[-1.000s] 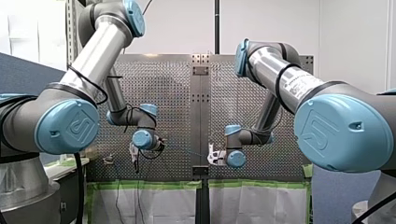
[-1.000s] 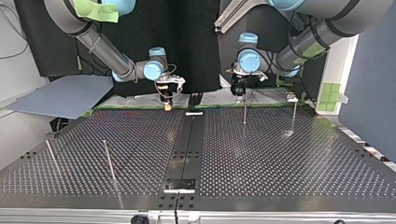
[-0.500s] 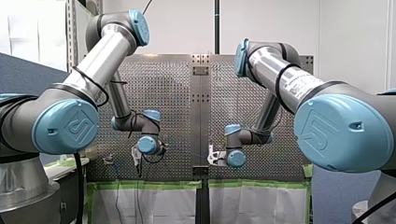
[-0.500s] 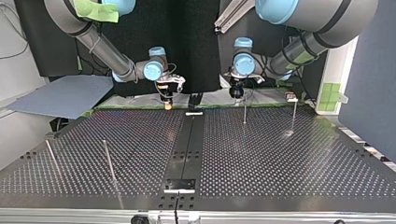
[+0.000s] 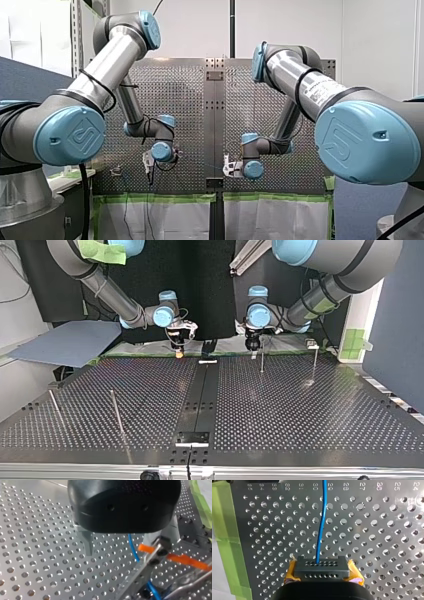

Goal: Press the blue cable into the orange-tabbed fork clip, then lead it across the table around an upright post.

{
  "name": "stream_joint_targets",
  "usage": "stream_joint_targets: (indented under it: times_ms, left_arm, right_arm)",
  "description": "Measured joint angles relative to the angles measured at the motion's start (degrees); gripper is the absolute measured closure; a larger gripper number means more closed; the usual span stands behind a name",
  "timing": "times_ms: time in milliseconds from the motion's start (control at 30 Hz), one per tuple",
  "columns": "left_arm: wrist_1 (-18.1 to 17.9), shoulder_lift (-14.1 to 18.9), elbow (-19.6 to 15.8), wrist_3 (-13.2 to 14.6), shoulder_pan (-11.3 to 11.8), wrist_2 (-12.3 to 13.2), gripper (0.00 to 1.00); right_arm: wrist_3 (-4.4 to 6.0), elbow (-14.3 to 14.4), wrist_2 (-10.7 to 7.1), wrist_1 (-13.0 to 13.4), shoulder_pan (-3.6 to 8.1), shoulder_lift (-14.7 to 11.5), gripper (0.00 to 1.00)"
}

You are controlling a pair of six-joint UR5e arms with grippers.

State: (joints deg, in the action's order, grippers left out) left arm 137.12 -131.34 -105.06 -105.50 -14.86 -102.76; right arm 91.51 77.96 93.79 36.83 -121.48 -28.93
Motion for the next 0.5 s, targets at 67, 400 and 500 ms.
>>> stream_joint_targets:
  times_ms: [67, 400, 500]
  left_arm:
    - [0.6, -0.1, 0.6, 0.0, 0.0, -0.2, 0.0]
    - [4.7, -4.3, 5.4, 2.0, -0.3, -0.7, 0.0]
    - [5.0, -4.6, 6.7, 2.0, -0.4, -0.8, 0.0]
  right_arm:
    - [-0.06, 0.0, 0.0, 0.0, -0.01, 0.0, 1.0]
    - [-0.17, -0.1, 0.0, -0.2, -0.03, 0.0, 1.0]
    - [-0.17, -0.1, 0.0, -0.2, -0.01, 0.0, 1.0]
